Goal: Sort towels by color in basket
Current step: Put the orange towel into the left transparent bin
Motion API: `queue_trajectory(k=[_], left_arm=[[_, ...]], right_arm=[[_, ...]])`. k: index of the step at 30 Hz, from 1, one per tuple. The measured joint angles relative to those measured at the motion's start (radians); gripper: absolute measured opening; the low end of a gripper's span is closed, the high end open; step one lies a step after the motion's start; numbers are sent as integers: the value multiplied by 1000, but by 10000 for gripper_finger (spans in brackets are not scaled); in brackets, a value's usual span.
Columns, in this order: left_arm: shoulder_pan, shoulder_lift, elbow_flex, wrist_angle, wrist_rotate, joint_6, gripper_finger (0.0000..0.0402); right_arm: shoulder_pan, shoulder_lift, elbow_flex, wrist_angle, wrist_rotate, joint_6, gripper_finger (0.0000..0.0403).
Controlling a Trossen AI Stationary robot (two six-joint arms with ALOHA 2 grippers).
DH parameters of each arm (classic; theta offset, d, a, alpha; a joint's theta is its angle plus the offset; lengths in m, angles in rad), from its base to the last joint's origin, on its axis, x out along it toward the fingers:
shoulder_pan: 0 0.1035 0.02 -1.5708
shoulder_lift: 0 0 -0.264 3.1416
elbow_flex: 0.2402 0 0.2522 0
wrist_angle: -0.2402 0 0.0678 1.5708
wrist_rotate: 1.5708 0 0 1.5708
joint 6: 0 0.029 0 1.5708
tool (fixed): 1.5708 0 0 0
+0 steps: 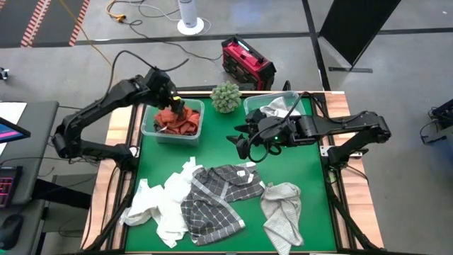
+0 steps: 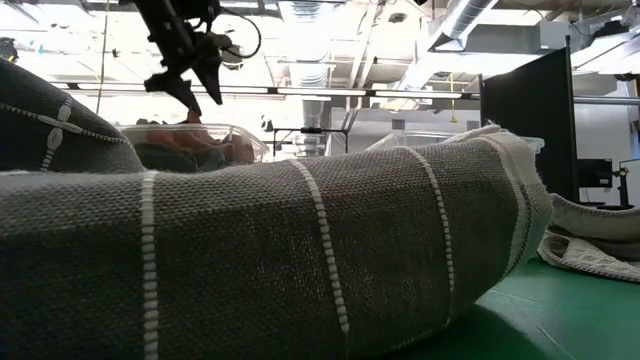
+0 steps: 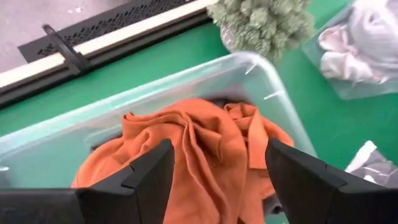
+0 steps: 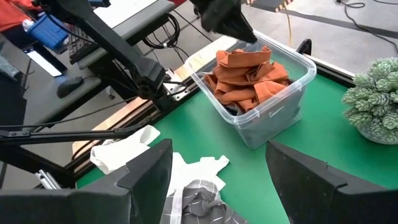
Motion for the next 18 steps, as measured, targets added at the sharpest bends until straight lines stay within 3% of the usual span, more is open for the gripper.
queue_trajectory(k=[4, 8, 12, 18], left_arm=[[-30, -1, 24, -5, 11, -11, 243], [-63, 19, -13, 13, 108, -20, 243], [-85, 49, -117, 74, 122, -47, 243], [-74, 125, -351, 356, 127, -109, 243]], right_arm=[[3, 0, 0, 0, 0, 1, 285], [3, 0, 0, -1, 0, 1, 285], [3, 0, 0, -1, 1, -1, 285], [13, 0, 0, -2, 3, 0, 285]])
